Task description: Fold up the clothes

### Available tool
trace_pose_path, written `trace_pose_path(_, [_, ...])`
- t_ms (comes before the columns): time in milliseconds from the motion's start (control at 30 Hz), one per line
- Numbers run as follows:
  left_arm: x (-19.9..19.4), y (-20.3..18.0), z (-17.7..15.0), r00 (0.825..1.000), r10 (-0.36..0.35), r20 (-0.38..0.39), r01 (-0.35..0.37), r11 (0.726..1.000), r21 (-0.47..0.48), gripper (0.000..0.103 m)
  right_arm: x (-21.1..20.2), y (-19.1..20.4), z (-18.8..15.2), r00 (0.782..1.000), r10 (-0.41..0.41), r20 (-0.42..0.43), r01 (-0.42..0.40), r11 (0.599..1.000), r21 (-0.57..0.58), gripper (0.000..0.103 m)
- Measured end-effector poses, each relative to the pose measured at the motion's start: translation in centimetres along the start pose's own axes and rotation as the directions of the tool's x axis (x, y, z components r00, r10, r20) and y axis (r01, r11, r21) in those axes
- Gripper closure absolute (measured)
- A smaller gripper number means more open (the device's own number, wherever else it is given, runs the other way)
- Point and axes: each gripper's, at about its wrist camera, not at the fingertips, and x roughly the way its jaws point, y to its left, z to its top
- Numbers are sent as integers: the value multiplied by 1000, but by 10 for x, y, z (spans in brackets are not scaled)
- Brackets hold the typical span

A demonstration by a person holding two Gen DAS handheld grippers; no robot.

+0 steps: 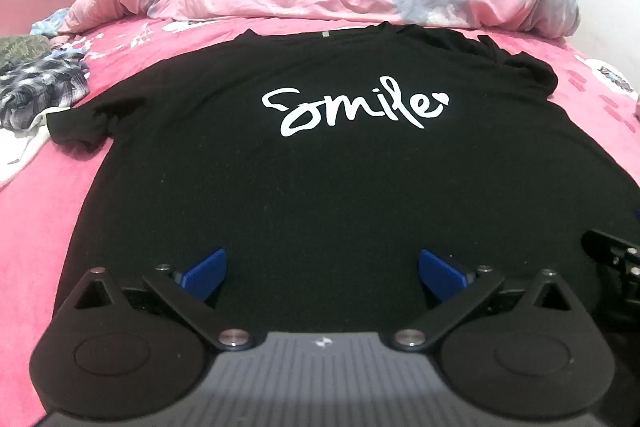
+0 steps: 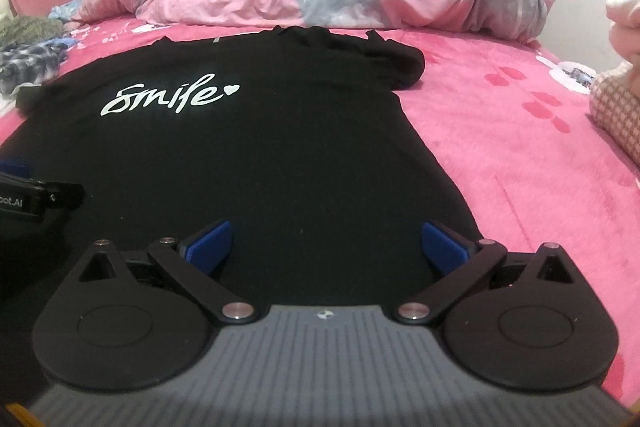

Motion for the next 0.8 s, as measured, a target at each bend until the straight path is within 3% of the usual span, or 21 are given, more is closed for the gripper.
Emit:
trace_pose_path(667, [0, -1, 3, 1000, 11, -24, -12, 1000, -12, 0, 1, -4, -1, 1000, 15, -2, -15, 999, 42, 1])
trace_pose_path(800, [-8, -4, 9, 1000, 16, 13, -16, 1000, 13, 0, -2, -7, -1, 999, 33, 14, -33, 999, 24, 1])
